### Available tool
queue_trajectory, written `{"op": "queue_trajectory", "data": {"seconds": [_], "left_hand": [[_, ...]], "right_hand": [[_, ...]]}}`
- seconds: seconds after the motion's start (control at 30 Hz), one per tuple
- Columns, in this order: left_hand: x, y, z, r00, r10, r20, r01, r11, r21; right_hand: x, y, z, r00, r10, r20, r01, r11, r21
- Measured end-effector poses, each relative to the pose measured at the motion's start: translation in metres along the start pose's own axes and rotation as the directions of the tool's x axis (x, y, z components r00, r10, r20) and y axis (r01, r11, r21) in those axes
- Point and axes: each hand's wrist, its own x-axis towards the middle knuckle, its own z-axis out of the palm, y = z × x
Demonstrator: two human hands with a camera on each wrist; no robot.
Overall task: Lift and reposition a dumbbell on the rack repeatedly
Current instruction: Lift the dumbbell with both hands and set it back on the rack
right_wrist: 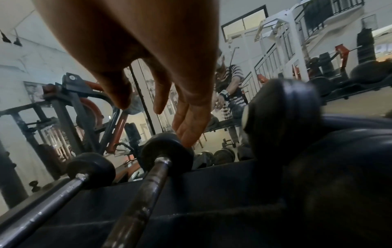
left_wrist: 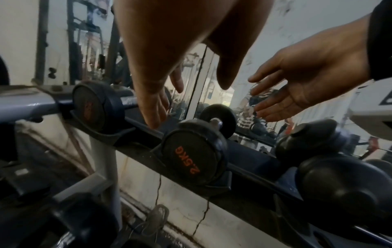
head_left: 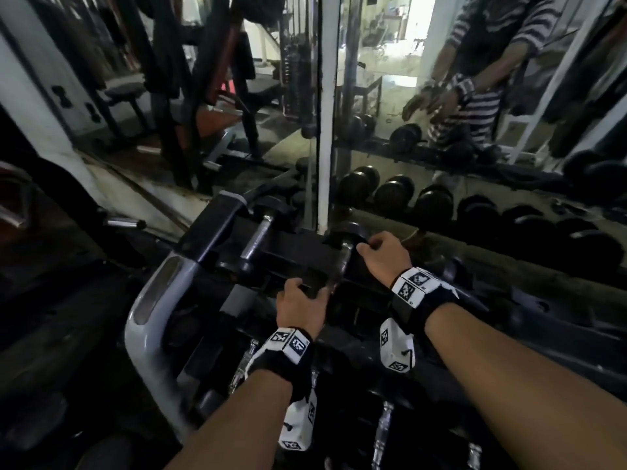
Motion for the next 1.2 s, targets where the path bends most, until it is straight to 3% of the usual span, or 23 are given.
{"op": "queue_trajectory", "data": {"seconds": [0.27,0.37,0.47,0.77,0.93,1.03,1.2], "left_hand": [[0.043,-0.004,0.040,0.969,-0.246,0.016,0.247,0.967,-0.059],[0.047,-0.015,0.052,0.937,-0.350,-0.002,0.345,0.924,-0.167],[0.048,-0.022,0.059,0.901,-0.429,0.057,0.425,0.853,-0.303],[0.046,-0.019,0.059,0.827,-0.465,0.316,0.554,0.576,-0.601],[0.045,-0.017,0.065,0.831,-0.448,0.330,0.533,0.470,-0.704],[0.048,-0.014,0.066,0.849,-0.444,0.286,0.502,0.511,-0.698],[0.067,-0.001,0.030,0.944,-0.315,0.100,0.304,0.707,-0.638]], "right_hand": [[0.096,-0.006,0.027,0.986,0.079,0.147,-0.064,0.992,-0.104],[0.120,-0.005,0.037,0.967,0.097,0.235,-0.060,0.985,-0.159],[0.135,-0.005,0.042,0.951,0.093,0.295,-0.046,0.985,-0.164],[0.150,-0.020,0.044,0.916,0.153,0.370,-0.038,0.953,-0.301],[0.145,-0.024,0.039,0.915,0.139,0.379,-0.020,0.953,-0.301],[0.144,-0.020,0.036,0.906,0.154,0.394,-0.057,0.967,-0.248],[0.137,-0.014,0.016,0.922,0.172,0.346,-0.204,0.977,0.057]]}}
